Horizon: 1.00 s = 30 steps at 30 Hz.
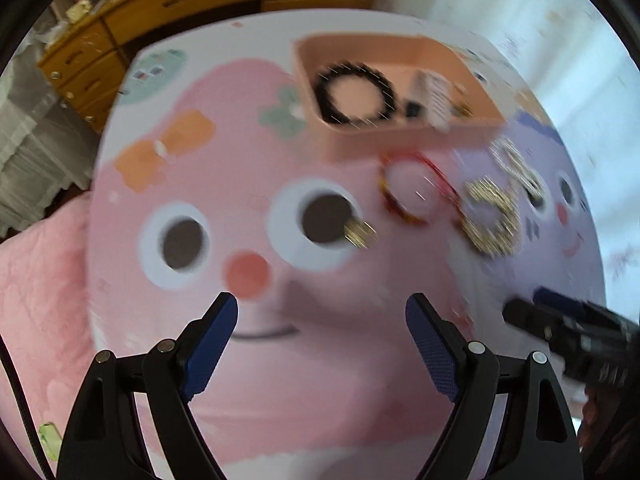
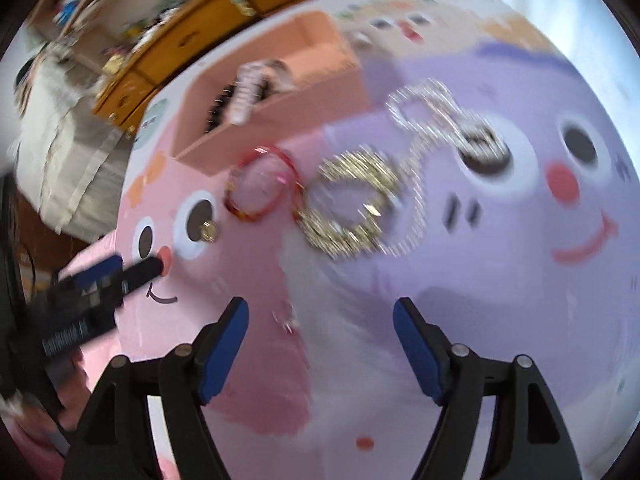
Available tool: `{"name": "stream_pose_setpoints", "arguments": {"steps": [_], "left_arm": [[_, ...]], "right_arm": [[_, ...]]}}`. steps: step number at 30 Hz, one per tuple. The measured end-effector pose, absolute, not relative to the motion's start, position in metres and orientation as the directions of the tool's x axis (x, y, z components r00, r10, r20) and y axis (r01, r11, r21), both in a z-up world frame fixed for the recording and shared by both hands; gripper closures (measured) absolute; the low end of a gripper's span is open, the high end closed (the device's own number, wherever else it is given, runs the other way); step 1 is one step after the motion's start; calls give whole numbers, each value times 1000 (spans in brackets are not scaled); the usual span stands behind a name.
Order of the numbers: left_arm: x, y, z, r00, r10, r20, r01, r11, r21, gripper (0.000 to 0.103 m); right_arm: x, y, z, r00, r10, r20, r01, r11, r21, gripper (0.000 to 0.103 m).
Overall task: Organize jewelry
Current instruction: 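Grasp the small red-stone ring with the left tool while the right tool grasps the pearl necklace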
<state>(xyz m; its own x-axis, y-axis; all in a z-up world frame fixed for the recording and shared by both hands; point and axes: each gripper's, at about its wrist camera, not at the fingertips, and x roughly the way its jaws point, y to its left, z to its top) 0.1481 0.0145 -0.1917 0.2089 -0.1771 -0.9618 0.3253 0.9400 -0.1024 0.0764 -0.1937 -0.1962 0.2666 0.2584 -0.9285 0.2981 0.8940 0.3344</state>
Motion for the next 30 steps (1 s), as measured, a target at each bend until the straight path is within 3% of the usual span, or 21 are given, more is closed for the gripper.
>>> {"name": "stream_pose_setpoints", "arguments": {"steps": [11,18,20,26,30], "left_arm": [[91,-41,-201,221,-246,-944,364,919,-154,18],[85,-66,-200,306,-197,-931,285,952,-108,18],[84,-70,-201,322,-194,-927,246,962,-116,19],[83,-80,-204,380,-144,-914,147,985,-93,36],[81,-88,-202,442,-100,-891,117,992,-53,38]], "right_arm": [[59,-252,-199,244,210,-947,430,851,300,25],[72,-288,-193,244,159,-957,411,877,250,25],[80,-296,-191,256,144,-956,374,897,236,25],[114,-294,-188,319,52,-946,124,988,97,25],[127,-284,-186,398,19,-917,-62,998,-7,25]]}}
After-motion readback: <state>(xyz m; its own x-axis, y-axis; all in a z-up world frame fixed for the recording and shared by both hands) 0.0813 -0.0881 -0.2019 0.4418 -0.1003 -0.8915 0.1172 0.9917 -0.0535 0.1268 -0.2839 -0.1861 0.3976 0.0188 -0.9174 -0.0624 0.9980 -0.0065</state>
